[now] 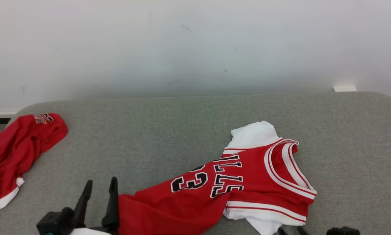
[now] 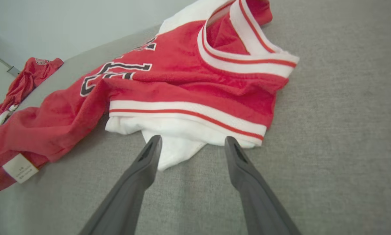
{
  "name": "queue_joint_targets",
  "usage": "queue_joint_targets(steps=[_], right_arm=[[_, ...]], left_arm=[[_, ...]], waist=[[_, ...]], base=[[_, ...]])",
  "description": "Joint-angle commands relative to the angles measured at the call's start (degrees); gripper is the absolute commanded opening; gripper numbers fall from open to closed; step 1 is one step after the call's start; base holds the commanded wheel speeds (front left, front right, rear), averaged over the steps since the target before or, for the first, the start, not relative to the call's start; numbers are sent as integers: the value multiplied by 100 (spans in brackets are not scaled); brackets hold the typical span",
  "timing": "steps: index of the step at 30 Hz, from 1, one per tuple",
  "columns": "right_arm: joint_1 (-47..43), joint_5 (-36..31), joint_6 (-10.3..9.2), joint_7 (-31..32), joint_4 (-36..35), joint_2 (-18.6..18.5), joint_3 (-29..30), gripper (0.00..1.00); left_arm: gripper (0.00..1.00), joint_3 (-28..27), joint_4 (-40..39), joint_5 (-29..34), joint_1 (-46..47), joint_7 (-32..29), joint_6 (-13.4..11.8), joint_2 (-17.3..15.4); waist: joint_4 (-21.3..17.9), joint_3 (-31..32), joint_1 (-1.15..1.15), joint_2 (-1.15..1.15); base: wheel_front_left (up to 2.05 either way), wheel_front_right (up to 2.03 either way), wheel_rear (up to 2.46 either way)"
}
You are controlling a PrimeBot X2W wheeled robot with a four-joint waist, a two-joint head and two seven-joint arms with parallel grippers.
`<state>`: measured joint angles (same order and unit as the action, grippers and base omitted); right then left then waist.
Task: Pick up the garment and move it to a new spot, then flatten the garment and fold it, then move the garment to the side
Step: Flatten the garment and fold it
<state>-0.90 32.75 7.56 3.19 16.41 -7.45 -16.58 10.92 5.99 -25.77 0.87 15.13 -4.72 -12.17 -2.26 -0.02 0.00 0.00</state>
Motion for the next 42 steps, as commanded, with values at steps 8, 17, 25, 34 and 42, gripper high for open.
queue_joint_targets(steps=[8,17,25,34,42], right_arm=[[-48,593,-15,685,148,201,-56,100],[445,976,-20,933,1156,449,202,100],[839,1684,-17,673,1692,474,-283,0],[1058,1577,-16,434,1578,336,-361,0],[549,1602,-15,1116,154,-396,81,0]], left_arm=[[100,-384,232,455,57,1,438,369],[100,-678,498,756,186,1,764,621],[100,-853,642,930,170,1,910,770],[100,-988,694,1010,92,1,996,867],[100,-1080,676,1008,0,1,1031,900]], waist=[[112,-42,0,0],[288,-118,0,0],[313,-55,0,0],[175,4,0,0],[-103,-22,0,0]], base=[[0,0,0],[0,0,0],[0,0,0],[0,0,0],[0,0,0]])
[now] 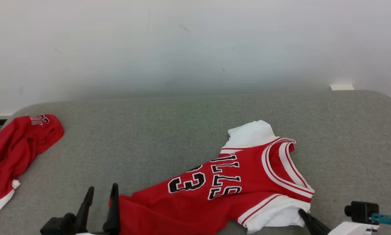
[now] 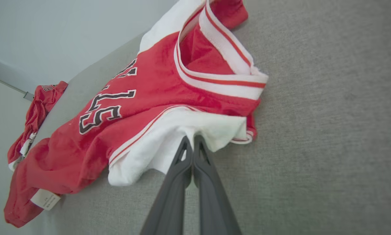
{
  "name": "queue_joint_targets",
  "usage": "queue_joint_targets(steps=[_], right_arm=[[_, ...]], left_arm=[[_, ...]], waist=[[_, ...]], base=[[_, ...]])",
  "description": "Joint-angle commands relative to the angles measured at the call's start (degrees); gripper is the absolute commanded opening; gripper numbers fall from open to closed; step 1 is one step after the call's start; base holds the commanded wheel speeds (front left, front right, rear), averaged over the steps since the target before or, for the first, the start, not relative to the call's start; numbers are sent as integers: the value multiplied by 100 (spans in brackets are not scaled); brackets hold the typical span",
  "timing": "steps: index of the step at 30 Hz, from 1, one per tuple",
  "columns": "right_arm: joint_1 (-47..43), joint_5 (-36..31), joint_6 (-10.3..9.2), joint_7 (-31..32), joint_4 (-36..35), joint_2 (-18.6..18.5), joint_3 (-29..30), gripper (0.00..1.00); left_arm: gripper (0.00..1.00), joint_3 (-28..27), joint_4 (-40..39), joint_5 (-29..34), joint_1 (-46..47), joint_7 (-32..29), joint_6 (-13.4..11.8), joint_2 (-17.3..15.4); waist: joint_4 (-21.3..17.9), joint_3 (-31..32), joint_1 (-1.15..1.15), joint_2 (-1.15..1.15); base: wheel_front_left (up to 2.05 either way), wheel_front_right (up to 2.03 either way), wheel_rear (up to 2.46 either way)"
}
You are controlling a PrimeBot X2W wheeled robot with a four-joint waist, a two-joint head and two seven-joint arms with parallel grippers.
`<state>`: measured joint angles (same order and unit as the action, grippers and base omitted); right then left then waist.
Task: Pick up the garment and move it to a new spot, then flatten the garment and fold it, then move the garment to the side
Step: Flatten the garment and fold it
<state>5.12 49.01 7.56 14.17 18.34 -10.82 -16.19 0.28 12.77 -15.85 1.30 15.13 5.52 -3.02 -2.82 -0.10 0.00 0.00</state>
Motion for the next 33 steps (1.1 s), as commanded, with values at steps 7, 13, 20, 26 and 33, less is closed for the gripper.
queue_joint_targets(steps=[7,13,20,26,33], right_arm=[[-680,-224,-15,1189,-1400,-671,742,0],[-1066,-388,-15,2128,-1738,-774,1355,0],[-1093,-853,-15,2373,-1337,-498,1646,100],[-834,-1136,-14,1910,-1605,-331,1909,100],[-53,-1386,-14,907,-1756,-403,1569,100]], left_arm=[[100,-56,14,50,18,2,35,-3],[100,-69,19,89,101,2,74,0],[100,11,80,110,173,2,94,3],[100,32,125,182,138,2,126,4],[100,141,162,142,183,2,145,3]], waist=[[-297,-101,0,0],[-357,-199,0,0],[-251,-196,0,0],[-118,-104,0,0],[68,-60,0,0]], base=[[0,0,0],[0,0,0],[0,0,0],[0,0,0],[0,0,0]])
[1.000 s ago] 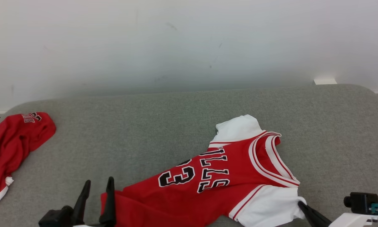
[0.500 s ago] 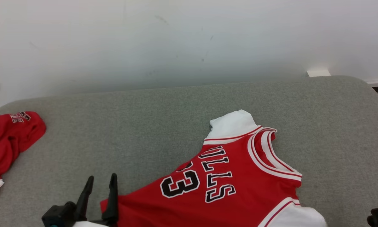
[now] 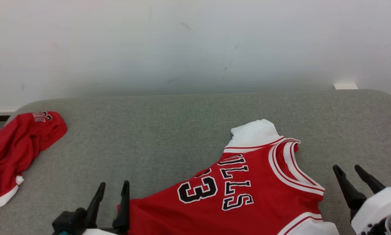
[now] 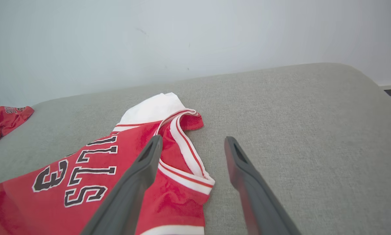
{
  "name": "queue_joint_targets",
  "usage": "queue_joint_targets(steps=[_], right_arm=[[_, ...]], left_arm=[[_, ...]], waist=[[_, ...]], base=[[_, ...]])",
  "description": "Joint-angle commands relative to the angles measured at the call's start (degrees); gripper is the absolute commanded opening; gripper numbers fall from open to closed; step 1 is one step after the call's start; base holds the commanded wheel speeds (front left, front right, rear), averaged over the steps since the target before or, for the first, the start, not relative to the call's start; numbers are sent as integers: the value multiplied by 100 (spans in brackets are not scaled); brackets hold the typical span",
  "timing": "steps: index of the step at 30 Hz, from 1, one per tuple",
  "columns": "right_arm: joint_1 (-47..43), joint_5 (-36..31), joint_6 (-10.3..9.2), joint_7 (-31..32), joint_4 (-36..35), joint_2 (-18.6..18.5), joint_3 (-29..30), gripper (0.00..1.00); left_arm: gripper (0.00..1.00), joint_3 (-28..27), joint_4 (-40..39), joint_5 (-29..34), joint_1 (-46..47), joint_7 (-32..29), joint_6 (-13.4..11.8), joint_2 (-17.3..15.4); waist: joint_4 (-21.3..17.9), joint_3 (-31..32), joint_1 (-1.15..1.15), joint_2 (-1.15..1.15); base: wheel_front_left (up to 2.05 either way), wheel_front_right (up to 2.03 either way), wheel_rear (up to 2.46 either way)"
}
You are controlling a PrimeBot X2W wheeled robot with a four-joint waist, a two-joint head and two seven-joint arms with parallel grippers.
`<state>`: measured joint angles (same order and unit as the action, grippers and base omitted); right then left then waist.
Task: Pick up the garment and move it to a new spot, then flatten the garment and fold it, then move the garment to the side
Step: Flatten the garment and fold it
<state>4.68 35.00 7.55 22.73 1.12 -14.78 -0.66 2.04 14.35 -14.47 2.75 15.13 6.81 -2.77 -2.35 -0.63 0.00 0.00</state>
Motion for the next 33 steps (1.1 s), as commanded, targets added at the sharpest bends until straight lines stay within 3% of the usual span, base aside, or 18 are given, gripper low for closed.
queue_joint_targets(steps=[1,8,13,20,29,30,31,32,33], right_arm=[[187,-28,-13,-78,82,-16,-67,100],[1795,-154,-13,-798,1192,-278,-979,100],[2970,-56,-13,-896,2175,-594,-1810,100],[4153,297,-13,-467,3619,-814,-2591,100],[4720,1024,-13,623,4859,-815,-3190,100],[4712,1118,-12,726,4854,-809,-3276,53],[4693,1200,-11,778,4831,-820,-3371,16],[4685,1269,-11,784,4798,-852,-3449,0],[4708,1327,-11,724,4759,-903,-3504,0]], left_arm=[[100,-9,-3,-7,80,2,19,-24],[100,153,-69,-79,385,2,20,-22],[100,303,-97,-203,679,2,21,-20],[100,460,-136,-316,983,2,-18,-21],[100,532,-145,-371,1096,2,-67,-21],[100,537,-141,-370,1087,2,-69,-21],[100,536,-139,-363,1074,2,-71,-21],[100,533,-134,-355,1058,2,-61,-21],[100,532,-131,-347,1041,2,-64,-21]], waist=[[73,-37,0,0],[541,-568,0,0],[908,-1052,0,0],[1356,-1503,0,0],[1636,-1642,0,0],[1648,-1629,0,0],[1653,-1616,0,0],[1655,-1599,0,0],[1658,-1585,0,0]], base=[[0,0,0],[0,0,0],[0,0,0],[0,0,0],[0,0,0],[0,0,0],[0,0,0],[0,0,0],[0,0,0]])
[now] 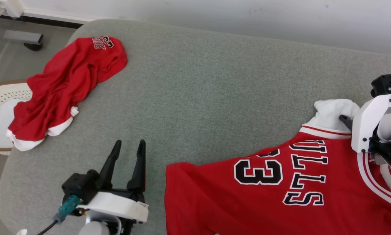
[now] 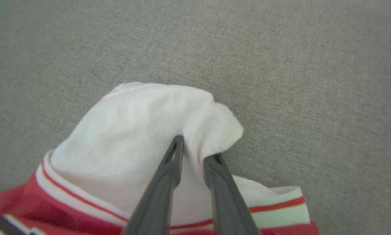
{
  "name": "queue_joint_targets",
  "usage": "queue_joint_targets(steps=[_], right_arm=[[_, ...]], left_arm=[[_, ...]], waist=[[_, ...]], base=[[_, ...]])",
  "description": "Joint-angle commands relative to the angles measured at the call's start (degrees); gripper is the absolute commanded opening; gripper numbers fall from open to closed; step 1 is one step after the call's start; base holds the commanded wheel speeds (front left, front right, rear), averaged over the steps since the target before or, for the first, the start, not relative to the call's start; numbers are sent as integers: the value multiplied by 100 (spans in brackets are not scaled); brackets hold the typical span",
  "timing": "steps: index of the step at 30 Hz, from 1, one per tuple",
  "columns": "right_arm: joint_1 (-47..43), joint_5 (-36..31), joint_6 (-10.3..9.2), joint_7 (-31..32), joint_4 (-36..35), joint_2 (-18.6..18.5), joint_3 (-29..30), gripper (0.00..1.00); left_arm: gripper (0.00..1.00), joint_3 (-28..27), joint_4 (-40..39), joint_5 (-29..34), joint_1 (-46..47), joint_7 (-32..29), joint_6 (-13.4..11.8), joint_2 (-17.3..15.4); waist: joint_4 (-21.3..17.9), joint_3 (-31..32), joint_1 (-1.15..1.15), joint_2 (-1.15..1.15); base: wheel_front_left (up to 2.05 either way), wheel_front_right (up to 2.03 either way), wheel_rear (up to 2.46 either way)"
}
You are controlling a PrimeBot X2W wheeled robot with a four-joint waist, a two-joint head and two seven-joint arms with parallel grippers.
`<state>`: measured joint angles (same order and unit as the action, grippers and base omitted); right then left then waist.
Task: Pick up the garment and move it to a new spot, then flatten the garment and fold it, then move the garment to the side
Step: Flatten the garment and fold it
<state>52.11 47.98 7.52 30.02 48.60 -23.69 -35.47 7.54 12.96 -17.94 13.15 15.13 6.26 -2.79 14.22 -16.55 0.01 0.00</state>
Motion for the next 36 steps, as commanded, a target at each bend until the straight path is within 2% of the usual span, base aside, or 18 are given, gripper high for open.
queue_joint_targets(steps=[1,10,18,21,22,23,24,29,36], right_arm=[[14,53,-7,-118,-25,-67,-63,0],[880,-15,-10,-1416,74,-281,-192,0],[2007,-484,-11,-2698,878,-387,12,0],[2291,-592,-10,-3091,1331,-290,147,0],[2353,-617,-10,-3124,1488,-227,169,16],[2410,-621,-10,-3116,1652,-174,191,80],[2469,-632,-10,-3086,1796,-121,201,100],[2400,-681,-10,-3212,2079,158,103,100],[1999,-791,-10,-3781,1691,386,-281,100]], left_arm=[[100,-17,7,5,-10,2,-14,-21],[100,70,-167,-65,114,2,-26,-20],[100,185,-275,-194,307,1,-76,-19],[100,233,-310,-220,369,1,-90,-20],[100,246,-315,-231,389,1,-100,-20],[100,254,-316,-235,411,1,-115,-21],[100,264,-315,-231,429,1,-119,-21],[100,233,-247,-149,427,1,-124,-22],[100,79,-134,42,242,1,-71,-22]], waist=[[3,15,-1,0],[82,-316,-1,0],[316,-817,-1,0],[386,-945,-1,0],[398,-975,-1,0],[402,-991,-1,0],[400,-997,-1,0],[247,-809,-1,0],[-123,-186,-1,0]], base=[[0,0,0],[0,0,0],[0,0,0],[0,0,0],[0,0,0],[0,0,0],[0,0,0],[0,0,0],[0,0,0]])
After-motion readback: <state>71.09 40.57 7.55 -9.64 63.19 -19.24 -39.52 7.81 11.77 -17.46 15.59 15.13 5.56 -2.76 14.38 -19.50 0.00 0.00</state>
